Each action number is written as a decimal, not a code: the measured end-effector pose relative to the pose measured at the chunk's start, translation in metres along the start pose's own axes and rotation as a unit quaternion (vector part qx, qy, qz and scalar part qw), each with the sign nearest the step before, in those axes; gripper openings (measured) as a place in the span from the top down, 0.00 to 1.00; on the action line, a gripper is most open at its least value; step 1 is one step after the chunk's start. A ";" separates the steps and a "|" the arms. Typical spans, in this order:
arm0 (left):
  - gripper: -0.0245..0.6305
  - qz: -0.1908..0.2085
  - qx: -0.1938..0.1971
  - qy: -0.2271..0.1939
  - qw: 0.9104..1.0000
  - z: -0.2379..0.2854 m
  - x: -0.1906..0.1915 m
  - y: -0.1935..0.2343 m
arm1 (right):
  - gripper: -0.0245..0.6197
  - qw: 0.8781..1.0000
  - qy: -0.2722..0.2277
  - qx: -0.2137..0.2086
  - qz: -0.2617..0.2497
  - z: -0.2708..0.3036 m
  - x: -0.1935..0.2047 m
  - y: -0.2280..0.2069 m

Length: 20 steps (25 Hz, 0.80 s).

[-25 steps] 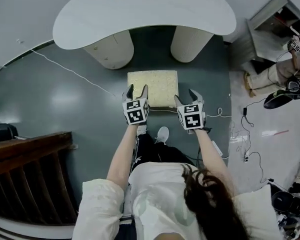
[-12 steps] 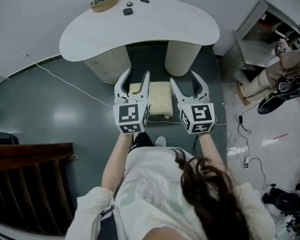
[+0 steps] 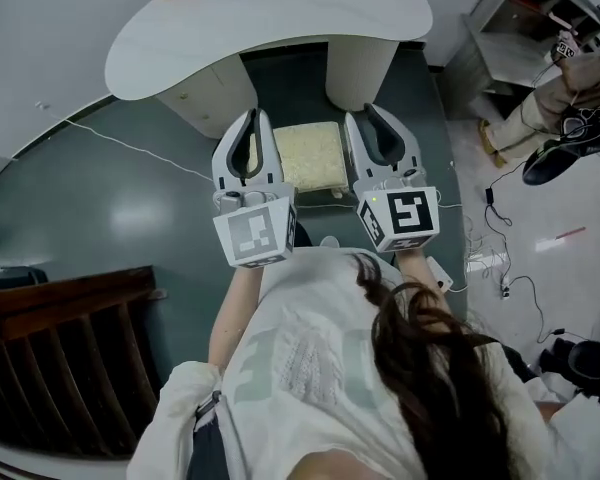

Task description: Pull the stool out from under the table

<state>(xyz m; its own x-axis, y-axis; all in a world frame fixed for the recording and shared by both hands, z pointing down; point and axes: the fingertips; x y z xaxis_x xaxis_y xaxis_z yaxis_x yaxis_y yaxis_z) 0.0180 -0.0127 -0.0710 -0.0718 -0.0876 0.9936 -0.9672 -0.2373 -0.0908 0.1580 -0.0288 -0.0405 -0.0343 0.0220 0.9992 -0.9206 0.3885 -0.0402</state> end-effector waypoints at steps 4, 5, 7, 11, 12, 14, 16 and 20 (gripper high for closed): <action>0.91 -0.010 -0.004 0.015 1.000 -0.010 0.012 -0.006 | 0.91 1.000 0.017 0.025 0.008 -0.012 0.015 -0.013; 0.91 -0.011 -0.002 0.020 1.000 -0.011 0.015 -0.006 | 0.91 0.999 0.022 0.027 0.005 -0.014 0.017 -0.014; 0.91 -0.011 0.001 0.026 1.000 -0.012 0.019 -0.005 | 0.92 0.999 0.028 0.026 0.001 -0.016 0.021 -0.015; 0.91 -0.017 0.001 0.031 0.999 -0.012 0.024 -0.002 | 0.92 0.999 0.032 0.028 0.005 -0.016 0.024 -0.018; 0.91 -0.019 0.000 0.032 0.999 -0.012 0.024 -0.001 | 0.92 0.999 0.033 0.029 0.006 -0.016 0.024 -0.019; 0.91 -0.020 -0.001 0.033 0.999 -0.012 0.024 0.002 | 0.92 0.999 0.033 0.030 0.006 -0.017 0.023 -0.019; 0.91 -0.021 -0.002 0.033 0.999 -0.012 0.024 0.004 | 0.92 0.999 0.033 0.032 0.005 -0.017 0.023 -0.020; 0.91 -0.023 -0.002 0.036 0.999 -0.011 0.025 0.005 | 0.92 0.999 0.037 0.036 0.005 -0.018 0.024 -0.024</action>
<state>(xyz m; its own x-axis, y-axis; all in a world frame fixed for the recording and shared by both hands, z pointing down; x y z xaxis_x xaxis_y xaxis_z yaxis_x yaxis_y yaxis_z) 0.0084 -0.0054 -0.0454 -0.0450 -0.0065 0.9990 -0.9707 -0.2362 -0.0452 0.1861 -0.0207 -0.0155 -0.0167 0.0935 0.9955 -0.9463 0.3199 -0.0459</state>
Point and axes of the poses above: the fingertips, and each gripper's own axes: z forward along the fingers, y to its left, x out of its underside, and after that the axes turned 7 degrees about x, right-handed
